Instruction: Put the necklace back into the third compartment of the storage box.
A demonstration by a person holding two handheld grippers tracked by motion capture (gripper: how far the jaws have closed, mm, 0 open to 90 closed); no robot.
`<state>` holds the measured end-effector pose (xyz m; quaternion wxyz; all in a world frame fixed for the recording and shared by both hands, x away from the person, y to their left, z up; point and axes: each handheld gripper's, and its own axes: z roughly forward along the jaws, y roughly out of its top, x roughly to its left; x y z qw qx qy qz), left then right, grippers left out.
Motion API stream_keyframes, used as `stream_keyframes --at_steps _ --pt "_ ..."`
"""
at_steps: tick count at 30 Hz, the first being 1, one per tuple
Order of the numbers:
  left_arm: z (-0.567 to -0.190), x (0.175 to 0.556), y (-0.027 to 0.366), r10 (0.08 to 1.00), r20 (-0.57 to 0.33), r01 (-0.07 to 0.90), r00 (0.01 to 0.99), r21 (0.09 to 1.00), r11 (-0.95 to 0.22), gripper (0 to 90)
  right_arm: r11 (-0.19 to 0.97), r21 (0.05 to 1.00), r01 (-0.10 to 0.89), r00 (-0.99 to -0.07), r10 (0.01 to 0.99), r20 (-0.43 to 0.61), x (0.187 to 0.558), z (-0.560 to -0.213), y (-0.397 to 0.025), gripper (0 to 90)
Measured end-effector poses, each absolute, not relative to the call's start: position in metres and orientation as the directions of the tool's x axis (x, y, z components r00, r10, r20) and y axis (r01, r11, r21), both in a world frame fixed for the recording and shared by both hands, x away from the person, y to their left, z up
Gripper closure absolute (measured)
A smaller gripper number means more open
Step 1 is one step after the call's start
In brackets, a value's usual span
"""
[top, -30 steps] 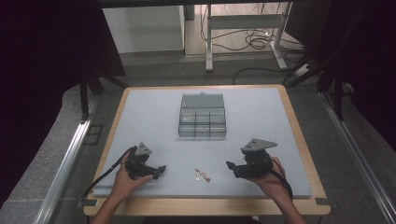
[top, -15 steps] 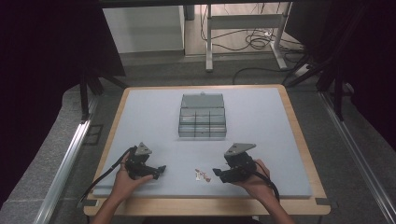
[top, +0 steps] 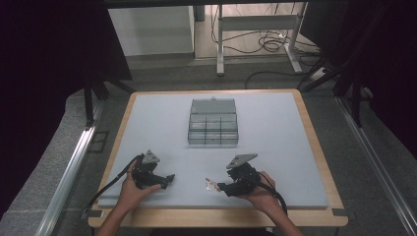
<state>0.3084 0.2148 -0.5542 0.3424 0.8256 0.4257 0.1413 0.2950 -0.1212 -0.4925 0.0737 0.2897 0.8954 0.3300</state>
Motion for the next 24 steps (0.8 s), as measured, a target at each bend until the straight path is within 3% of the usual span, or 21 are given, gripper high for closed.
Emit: stream_keyframes --at_steps 24 --pt "-0.554 0.308 0.215 0.800 -0.058 0.606 0.597 0.686 -0.403 0.0 0.709 0.543 0.449 -0.853 0.521 0.026 0.293 -0.515 -0.099 52.1"
